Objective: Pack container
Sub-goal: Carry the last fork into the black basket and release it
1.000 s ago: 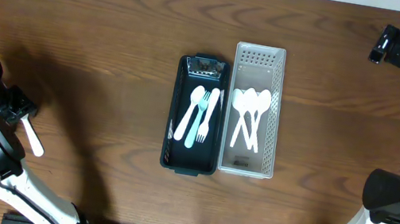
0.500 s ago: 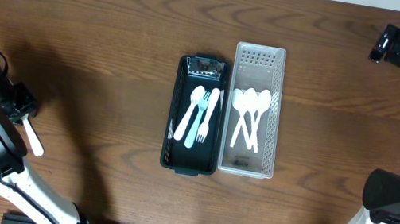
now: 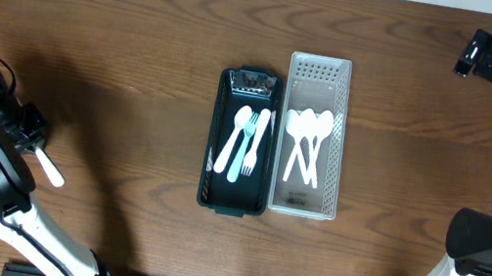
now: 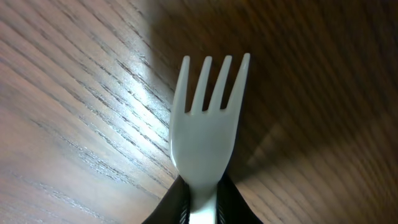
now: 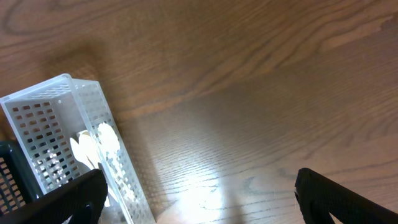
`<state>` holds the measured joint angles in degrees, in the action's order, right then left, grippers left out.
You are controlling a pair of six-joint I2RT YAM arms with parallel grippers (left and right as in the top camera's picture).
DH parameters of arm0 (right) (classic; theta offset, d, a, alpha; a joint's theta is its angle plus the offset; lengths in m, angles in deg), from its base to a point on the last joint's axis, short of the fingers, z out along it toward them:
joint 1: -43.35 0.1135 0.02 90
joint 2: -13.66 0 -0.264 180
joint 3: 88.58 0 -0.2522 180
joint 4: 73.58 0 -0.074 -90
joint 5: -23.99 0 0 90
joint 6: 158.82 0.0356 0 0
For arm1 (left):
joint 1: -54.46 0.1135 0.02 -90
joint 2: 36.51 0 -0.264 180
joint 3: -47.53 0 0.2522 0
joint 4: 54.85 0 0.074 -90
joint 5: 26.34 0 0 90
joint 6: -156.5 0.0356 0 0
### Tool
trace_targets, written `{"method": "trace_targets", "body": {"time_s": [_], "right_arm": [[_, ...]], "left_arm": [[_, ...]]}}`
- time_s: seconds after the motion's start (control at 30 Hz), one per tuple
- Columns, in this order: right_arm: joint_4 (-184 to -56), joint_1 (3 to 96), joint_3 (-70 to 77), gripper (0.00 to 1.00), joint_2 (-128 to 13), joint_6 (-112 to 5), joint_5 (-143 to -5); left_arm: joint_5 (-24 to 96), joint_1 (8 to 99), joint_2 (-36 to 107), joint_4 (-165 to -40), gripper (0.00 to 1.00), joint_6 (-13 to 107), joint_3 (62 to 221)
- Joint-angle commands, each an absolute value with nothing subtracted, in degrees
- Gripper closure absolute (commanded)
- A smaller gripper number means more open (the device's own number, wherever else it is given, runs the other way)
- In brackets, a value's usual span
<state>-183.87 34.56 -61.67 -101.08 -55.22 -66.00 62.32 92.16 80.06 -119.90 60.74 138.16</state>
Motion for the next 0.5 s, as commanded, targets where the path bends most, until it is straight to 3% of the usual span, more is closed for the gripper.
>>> {"method": "trace_targets", "body": {"time_s": [0.0,0.27,0.47], "right_arm": [[-183.78,33.99,-62.04,0.01,-101.12,-54.76,-65.30],[-182.52,33.99,-62.04,0.01,-101.12,-54.73,-65.34],[-180.18,33.99,-62.04,0.01,-101.12,-54.76,-65.32]], "left_arm": [[62.58,91.61,82.55,-121.04,0.90,60.65,136.71],[62.58,83.44,70.82,-127.40,0.94,60.48,142.94],[62.58,66.87,57.68,-132.47,0.94,60.34,151.77]]}}
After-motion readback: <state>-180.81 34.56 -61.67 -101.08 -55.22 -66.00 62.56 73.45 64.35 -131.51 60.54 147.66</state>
